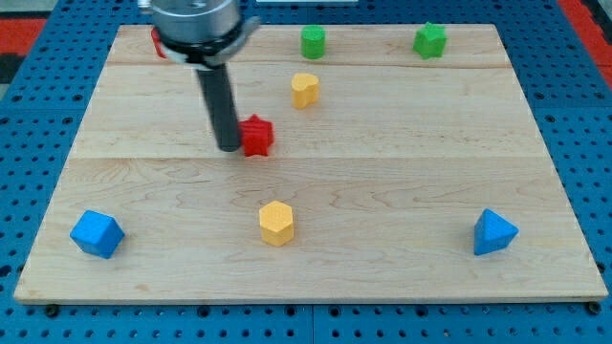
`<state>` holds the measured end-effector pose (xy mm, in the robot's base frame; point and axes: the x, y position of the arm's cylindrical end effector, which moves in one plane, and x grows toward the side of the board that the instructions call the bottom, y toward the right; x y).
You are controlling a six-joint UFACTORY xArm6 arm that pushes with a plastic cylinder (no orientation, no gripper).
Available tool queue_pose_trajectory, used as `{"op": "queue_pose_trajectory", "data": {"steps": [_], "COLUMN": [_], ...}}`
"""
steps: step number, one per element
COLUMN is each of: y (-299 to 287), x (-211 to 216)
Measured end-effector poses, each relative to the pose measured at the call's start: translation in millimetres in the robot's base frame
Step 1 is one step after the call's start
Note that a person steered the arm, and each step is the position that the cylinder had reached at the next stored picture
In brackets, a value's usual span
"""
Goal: Put the yellow hexagon vertically below the red star
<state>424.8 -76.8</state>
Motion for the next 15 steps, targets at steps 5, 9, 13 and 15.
{"op": "queue_pose_trajectory", "data": {"steps": [5,9,13,15], "y": [122,33,53,187], "x": [104,96,82,65]}}
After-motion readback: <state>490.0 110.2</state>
